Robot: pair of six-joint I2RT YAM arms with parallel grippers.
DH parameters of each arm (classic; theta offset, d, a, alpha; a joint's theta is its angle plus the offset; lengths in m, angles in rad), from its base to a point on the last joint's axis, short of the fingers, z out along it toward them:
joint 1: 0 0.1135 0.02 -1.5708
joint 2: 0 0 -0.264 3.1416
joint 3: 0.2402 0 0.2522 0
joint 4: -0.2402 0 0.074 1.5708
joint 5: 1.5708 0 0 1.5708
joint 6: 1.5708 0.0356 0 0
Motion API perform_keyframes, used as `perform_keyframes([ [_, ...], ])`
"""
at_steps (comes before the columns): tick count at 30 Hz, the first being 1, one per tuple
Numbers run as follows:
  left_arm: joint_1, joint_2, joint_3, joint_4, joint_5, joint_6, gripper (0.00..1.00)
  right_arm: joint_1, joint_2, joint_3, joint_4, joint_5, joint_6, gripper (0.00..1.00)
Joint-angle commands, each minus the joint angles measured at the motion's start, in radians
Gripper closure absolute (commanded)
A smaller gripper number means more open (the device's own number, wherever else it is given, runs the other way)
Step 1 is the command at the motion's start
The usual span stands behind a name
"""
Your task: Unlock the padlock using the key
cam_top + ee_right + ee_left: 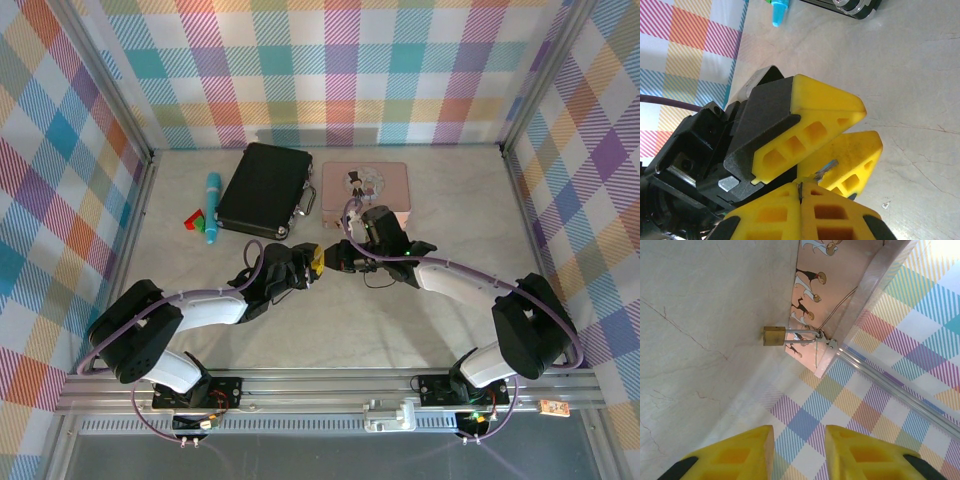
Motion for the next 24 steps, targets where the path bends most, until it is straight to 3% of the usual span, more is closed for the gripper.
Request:
perform_keyframes([
  [1,0.003,-0.028,-0.013,0.015,-0.011,-0.079,0.73,0.007,0.001,0.019,0.002,-0.014,-0.008,1.00],
  [9,0.009,-0.028,-0.039,0.030,-0.018,-0.072,0.90,0.007,-0.028,0.025,-0.038,0.016,-0.034,1.00],
  [13,0.011,-0.029,-0.032,0.040,-0.017,-0.051,0.92,0.008,-0.032,0.029,-0.044,0.025,-0.034,1.00],
  [18,0.020,-0.048,-0.003,0.032,-0.026,0.070,1.00,0.007,-0.050,0.049,-0.073,0.046,-0.047,0.99],
  [21,0.030,-0.079,0.014,0.015,-0.055,0.200,1.00,0.005,-0.085,0.055,-0.118,0.095,-0.055,0.75],
  [24,0.040,-0.140,0.064,-0.075,-0.093,0.456,1.00,-0.001,-0.129,0.041,-0.129,0.113,-0.053,0.61],
])
